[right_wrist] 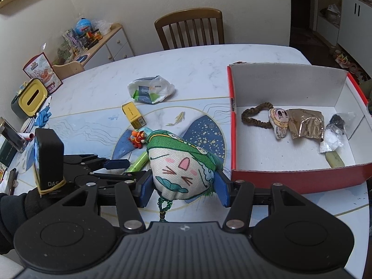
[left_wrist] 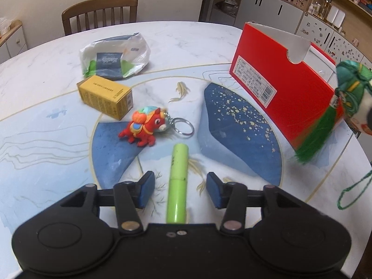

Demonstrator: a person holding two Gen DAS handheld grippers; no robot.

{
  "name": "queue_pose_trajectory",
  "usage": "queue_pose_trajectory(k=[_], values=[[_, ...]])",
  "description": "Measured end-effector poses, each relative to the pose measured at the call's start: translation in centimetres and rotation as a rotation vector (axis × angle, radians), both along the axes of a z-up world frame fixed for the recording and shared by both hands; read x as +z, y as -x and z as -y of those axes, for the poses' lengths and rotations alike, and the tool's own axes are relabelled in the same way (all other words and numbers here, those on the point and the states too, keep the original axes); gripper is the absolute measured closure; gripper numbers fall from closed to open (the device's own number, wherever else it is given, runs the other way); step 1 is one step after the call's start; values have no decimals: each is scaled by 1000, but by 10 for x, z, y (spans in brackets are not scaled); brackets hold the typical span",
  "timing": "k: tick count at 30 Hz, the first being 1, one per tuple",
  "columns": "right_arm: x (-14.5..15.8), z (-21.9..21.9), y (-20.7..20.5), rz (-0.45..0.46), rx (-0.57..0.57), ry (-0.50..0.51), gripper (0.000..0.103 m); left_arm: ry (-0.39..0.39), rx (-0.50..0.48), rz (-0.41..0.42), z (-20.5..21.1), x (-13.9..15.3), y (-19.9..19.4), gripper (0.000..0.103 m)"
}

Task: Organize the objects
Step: 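Carry the green tube and plush pouch over the shoebox with both tools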

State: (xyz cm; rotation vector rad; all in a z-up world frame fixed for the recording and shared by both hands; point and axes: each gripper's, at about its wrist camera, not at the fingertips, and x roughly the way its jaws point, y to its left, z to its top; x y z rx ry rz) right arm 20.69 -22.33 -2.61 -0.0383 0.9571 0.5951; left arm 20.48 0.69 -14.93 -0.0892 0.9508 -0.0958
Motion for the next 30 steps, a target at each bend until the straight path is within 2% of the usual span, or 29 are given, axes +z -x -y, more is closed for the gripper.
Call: queue_pose_trajectory(k=[3, 5, 6, 11, 16, 23, 30], values=[[3, 6, 0, 5, -8, -7, 49, 7, -2, -2, 2, 0, -2, 72], [5, 10, -1, 8, -14, -11, 49, 21, -5, -6, 3, 0, -2, 86], [6, 12, -2, 10, -15, -12, 49, 30, -9, -9, 3, 0, -2, 88], [12, 23, -8, 31, -29, -15, 49, 8, 0, -14, 7, 1, -1, 88], [19, 39, -20, 60, -50, -21, 49, 42, 26, -5, 8, 11, 0, 88], [26, 65, -44, 97, -71, -21, 49, 107, 51, 36, 22, 47, -3, 88], [32, 95, -72, 135, -82, -18, 49, 152, 35, 101, 58, 88, -20, 88]])
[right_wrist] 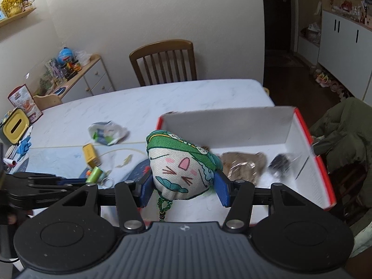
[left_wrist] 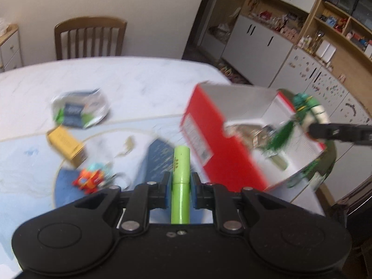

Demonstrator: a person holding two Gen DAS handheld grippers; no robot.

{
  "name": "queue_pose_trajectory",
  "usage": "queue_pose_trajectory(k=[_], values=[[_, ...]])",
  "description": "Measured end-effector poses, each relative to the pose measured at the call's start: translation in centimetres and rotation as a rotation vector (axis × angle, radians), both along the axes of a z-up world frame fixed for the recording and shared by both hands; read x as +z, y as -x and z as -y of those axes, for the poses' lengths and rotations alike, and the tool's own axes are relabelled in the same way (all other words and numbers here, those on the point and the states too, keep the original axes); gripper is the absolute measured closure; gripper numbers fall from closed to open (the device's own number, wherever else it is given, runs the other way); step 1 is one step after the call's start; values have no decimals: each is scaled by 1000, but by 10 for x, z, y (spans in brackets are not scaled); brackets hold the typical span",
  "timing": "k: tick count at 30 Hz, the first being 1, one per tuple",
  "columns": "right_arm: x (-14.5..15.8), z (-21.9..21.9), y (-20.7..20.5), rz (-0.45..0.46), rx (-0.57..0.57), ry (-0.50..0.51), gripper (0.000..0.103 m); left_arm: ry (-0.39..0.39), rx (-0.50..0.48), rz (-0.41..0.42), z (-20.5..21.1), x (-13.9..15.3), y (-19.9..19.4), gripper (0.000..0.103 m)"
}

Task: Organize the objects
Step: 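Carry the green tube and plush pouch over the shoebox with both tools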

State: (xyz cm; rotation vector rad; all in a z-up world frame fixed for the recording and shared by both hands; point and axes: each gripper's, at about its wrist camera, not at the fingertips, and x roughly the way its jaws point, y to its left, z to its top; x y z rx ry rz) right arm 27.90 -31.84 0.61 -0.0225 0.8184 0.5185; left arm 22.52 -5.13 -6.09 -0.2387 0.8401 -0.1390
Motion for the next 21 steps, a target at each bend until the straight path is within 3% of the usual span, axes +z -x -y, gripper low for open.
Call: queue_pose_trajectory(k=[11, 21], values=[[-9, 39, -57, 25, -14, 43, 49, -8, -80, 50, 78, 28, -40, 88], [-28, 59, -112, 25, -3, 102, 49, -39, -115, -31, 130, 6, -85, 88]])
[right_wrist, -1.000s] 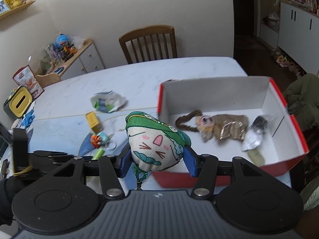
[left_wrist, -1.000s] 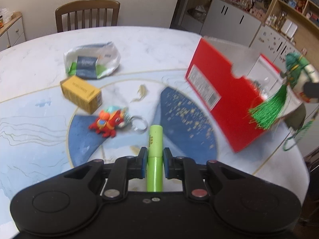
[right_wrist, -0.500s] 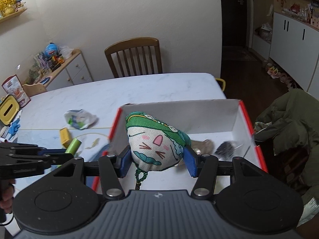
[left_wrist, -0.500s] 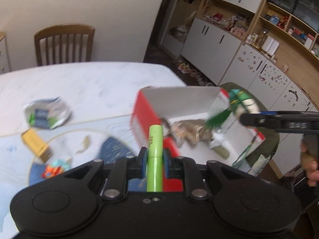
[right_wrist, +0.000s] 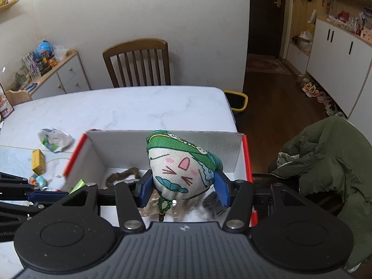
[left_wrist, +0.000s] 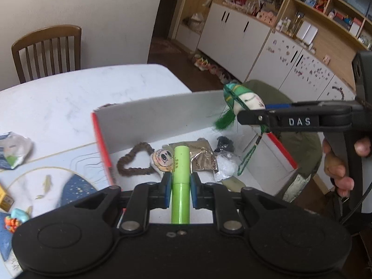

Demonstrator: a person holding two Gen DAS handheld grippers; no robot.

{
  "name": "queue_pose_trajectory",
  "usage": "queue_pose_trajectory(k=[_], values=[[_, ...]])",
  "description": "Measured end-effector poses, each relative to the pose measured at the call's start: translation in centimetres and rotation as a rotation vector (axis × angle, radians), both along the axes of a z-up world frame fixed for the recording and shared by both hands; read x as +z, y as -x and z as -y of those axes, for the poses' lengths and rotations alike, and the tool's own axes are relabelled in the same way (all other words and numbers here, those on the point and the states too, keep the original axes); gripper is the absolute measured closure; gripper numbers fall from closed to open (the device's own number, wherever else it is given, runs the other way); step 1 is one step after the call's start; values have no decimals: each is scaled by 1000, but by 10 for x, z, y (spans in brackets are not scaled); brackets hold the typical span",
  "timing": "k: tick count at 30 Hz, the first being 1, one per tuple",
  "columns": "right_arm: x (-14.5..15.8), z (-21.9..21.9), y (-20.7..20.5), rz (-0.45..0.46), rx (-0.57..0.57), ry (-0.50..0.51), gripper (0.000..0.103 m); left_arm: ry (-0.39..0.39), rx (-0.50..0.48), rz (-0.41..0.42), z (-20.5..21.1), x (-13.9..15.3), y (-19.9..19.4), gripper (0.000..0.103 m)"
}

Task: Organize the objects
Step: 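Carry the green tube and plush pouch over the shoebox with both tools, then lower the tube and pouch into the shoebox and open both tools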

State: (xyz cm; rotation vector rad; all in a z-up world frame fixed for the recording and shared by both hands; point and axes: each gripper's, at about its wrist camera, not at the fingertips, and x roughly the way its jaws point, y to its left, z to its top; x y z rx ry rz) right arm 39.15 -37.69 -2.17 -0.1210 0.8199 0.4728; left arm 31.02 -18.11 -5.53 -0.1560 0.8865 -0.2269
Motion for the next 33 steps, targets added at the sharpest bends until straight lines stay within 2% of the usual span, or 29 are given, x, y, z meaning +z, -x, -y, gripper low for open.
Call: queue_pose_trajectory(k=[9, 16, 33], values=[[-34, 1, -33, -55, 4, 57, 49, -54, -9, -98, 24, -26, -36, 88], [-55, -4, -35, -88, 41, 95, 49, -92, -3, -126, 37, -35, -59, 88], [-73, -15, -31, -72, 119, 202, 46, -161, 26, -202, 49, -59, -103, 88]])
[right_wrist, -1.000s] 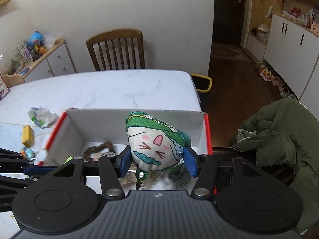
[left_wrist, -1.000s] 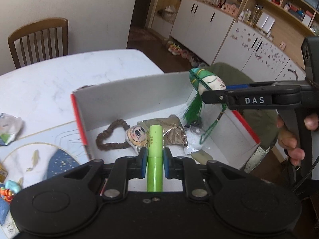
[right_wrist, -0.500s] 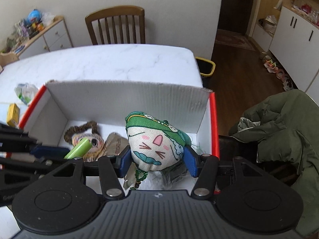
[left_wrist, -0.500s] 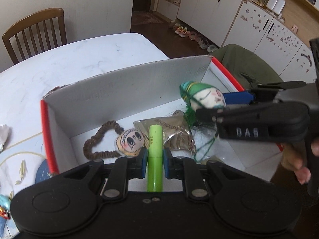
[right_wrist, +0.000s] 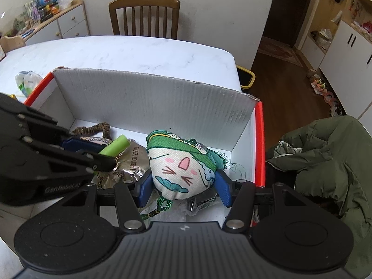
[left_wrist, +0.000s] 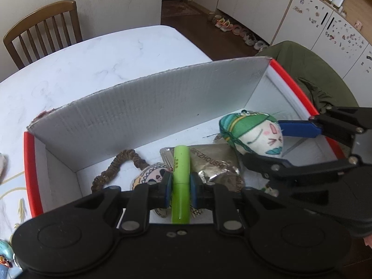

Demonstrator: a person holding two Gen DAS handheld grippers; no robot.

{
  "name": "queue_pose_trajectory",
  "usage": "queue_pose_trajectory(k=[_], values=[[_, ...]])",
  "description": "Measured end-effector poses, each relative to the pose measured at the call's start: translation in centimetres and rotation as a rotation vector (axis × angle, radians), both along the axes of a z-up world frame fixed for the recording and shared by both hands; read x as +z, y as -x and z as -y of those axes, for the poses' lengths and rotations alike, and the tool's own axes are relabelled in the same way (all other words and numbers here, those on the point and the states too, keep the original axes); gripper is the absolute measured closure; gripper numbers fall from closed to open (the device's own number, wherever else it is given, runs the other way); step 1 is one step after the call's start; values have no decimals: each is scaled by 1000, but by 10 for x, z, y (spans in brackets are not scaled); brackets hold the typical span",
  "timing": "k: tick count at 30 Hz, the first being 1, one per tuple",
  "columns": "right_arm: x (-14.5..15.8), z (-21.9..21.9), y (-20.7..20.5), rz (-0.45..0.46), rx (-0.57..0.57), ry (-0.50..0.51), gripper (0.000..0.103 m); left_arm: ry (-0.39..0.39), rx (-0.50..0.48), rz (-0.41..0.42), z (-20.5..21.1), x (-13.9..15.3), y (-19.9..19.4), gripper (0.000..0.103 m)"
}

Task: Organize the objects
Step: 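Lower the tube and pouch into the shoebox and open both tools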

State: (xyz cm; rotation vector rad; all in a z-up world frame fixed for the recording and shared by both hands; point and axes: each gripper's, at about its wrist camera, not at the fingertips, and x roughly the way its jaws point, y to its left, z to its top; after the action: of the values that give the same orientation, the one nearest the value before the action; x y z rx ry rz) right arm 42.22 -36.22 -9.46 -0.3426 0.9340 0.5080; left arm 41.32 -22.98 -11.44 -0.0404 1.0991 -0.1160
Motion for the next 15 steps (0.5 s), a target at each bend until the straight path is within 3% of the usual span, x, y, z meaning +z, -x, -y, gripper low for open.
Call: queue_pose_trajectory(k=[6, 11, 15], values=[[0, 0, -2, -4, -4, -2, 44, -16, -3, -18, 1, -4, -4, 87], [2, 3, 0, 1, 9, -10, 35, -17, 6, -22, 2, -3, -3, 87], [3, 9, 2, -6, -6, -28, 35, -12, 17, -17, 0, -2, 1, 79]])
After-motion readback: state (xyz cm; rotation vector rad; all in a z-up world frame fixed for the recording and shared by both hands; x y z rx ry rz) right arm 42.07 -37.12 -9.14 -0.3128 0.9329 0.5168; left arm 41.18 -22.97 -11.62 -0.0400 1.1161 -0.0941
